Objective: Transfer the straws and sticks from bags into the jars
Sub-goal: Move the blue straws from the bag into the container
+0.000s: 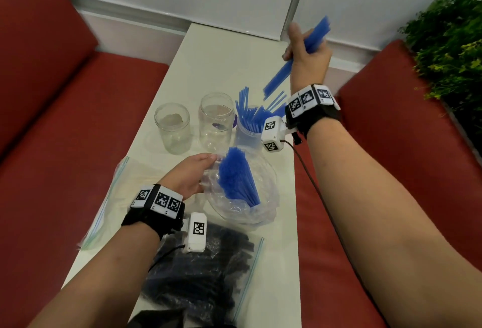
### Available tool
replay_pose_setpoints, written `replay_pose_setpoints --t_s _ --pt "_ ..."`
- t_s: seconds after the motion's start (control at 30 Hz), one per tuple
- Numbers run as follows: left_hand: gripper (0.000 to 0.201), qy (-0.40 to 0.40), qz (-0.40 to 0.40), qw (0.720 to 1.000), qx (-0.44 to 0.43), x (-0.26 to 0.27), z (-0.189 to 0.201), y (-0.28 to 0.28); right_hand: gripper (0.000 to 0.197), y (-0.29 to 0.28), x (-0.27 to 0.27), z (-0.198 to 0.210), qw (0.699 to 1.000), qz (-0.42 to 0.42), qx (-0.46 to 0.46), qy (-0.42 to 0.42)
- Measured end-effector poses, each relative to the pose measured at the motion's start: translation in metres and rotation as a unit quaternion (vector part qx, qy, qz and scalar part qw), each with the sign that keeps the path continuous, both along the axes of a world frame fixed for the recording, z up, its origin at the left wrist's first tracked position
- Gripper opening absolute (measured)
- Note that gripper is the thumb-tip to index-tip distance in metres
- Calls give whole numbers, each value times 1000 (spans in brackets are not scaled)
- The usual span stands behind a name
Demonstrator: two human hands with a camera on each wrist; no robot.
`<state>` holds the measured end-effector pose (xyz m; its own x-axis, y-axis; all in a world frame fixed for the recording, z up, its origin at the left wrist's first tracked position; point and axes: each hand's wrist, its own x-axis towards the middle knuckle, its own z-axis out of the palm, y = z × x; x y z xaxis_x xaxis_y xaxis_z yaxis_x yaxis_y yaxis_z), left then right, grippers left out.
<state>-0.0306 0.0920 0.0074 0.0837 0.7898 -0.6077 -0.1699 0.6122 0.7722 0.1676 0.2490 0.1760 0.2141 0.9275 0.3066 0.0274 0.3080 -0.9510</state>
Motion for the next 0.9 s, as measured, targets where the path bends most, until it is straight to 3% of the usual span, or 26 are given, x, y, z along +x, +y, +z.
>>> replay_pose_setpoints --t_s 0.33,0.5,0.67,0.77,0.9 --pt "29 0 -12 1000 -8 -2 -5 8 31 20 -9 -102 986 49 -151 -50" --pt "28 1 -2 1000 -13 -4 -6 11 19 26 -9 -101 993 41 -101 -49" --pt "29 4 0 1000 -14 -3 -5 14 20 24 -10 -105 988 31 -7 -153" --pt "28 1 -3 1000 -11 0 -4 13 22 18 -9 -120 958 68 -23 -279" --pt "27 -2 -4 1000 -8 2 -1 10 39 12 -6 -133 851 168 -80 -491"
